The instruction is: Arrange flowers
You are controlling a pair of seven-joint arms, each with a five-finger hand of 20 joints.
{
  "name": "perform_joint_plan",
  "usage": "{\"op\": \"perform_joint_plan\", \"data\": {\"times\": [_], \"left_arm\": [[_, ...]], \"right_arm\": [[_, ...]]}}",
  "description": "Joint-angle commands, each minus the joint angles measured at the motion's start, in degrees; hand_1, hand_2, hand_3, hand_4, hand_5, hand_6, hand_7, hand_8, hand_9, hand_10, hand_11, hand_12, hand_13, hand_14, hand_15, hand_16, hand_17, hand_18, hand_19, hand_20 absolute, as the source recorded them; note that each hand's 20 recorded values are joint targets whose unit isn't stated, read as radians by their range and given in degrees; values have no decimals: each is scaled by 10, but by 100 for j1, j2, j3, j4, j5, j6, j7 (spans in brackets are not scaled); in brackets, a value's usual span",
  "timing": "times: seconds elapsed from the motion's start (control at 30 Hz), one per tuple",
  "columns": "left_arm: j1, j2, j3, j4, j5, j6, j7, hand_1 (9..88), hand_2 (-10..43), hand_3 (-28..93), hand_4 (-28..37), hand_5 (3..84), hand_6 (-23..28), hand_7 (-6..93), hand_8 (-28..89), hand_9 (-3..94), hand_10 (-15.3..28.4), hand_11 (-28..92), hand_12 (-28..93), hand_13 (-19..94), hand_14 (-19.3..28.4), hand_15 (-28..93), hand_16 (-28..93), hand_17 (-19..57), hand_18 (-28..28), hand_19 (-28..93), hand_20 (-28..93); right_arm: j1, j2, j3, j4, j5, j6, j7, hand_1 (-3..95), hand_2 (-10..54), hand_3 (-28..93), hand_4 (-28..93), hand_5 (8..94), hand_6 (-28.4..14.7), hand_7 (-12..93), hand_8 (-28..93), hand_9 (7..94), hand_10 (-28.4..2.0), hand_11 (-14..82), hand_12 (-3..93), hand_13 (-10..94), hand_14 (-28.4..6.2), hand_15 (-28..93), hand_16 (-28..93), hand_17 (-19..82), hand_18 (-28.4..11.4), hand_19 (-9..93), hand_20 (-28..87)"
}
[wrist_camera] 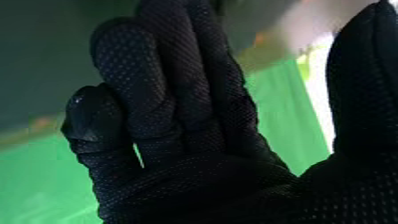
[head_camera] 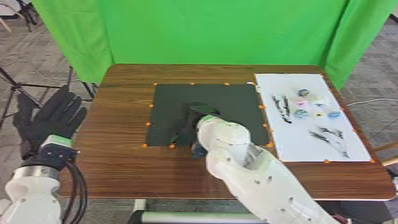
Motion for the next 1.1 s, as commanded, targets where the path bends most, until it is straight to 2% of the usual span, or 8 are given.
{"op": "perform_joint_plan", "data": {"times": [0.03, 0.27, 0.37, 0.47, 0.53, 0.63, 0.83, 1.1], "left_arm": [[295, -111, -306, -131, -32, -43, 102, 203, 172, 662, -283, 392, 68, 134, -86, 287, 128, 182, 76, 159, 101, 272, -106, -52, 82, 253, 69], [584, -73, -539, -290, 36, -53, 169, 208, 164, 674, -283, 392, 68, 134, -85, 287, 128, 183, 77, 163, 102, 276, -105, -52, 82, 253, 69], [686, -55, -573, -350, -15, -11, 266, 211, 164, 672, -283, 392, 68, 134, -85, 288, 128, 184, 77, 166, 104, 277, -106, -52, 82, 253, 69], [649, -43, -548, -353, -12, -22, 317, 211, 164, 672, -283, 392, 69, 134, -85, 290, 128, 184, 78, 168, 105, 277, -106, -52, 82, 253, 69], [623, -67, -514, -343, 37, -13, 274, 213, 164, 675, -283, 393, 69, 135, -85, 291, 128, 184, 78, 169, 105, 279, -106, -52, 82, 253, 69], [653, -82, -493, -340, -2, -27, 277, 218, 163, 683, -283, 393, 69, 136, -85, 291, 128, 186, 79, 171, 106, 281, -106, -52, 82, 253, 69], [763, -113, -559, -366, 14, -8, 306, 219, 157, 691, -283, 393, 70, 137, -86, 292, 128, 188, 81, 171, 105, 284, -108, -52, 82, 254, 69], [757, -72, -560, -354, -10, -16, 335, 221, 155, 689, -283, 393, 70, 139, -86, 293, 130, 190, 82, 172, 105, 285, -109, -52, 82, 254, 69]], "right_arm": [[-618, 1225, 1011, -1156, -23, 1329, 81, 222, -95, 653, -194, 692, -85, 164, -77, 750, -183, 273, 259, 691, -154, 571, 305, 418, -260, 932, 361], [-831, 2600, 1823, -1443, 177, 947, 379, 245, -95, 659, -199, 650, -92, 149, -79, 714, -190, 243, 240, 663, -160, 582, 303, 401, -260, 930, 360], [-1054, 2870, 2393, -1542, 371, 335, 666, 282, -95, 673, -234, 629, -94, 141, -78, 700, -190, 235, 231, 653, -158, 585, 295, 397, -261, 931, 357], [-1527, 3221, 2912, -1609, 319, 318, 882, 347, -95, 703, -270, 607, -93, 141, -78, 678, -187, 230, 227, 636, -155, 584, 288, 386, -261, 927, 354], [-1951, 3354, 3346, -1683, 343, 337, 1023, 353, -95, 703, -276, 606, -92, 141, -78, 679, -187, 232, 227, 636, -154, 586, 286, 385, -261, 927, 353], [-2565, 3475, 3949, -1812, 414, 390, 1235, 337, -95, 680, -281, 606, -92, 141, -78, 682, -187, 235, 228, 637, -155, 589, 285, 386, -262, 927, 351], [-3687, 3472, 4924, -1960, 469, 308, 1535, 431, -95, 512, -283, 614, -91, 138, -81, 692, -179, 261, 237, 646, -149, 604, 295, 386, -261, 928, 350], [-4063, 3371, 5219, -1902, 712, 12, 1709, 500, -95, 349, -283, 628, -89, 132, -84, 703, -175, 283, 248, 655, -148, 619, 307, 390, -261, 931, 353]]}}
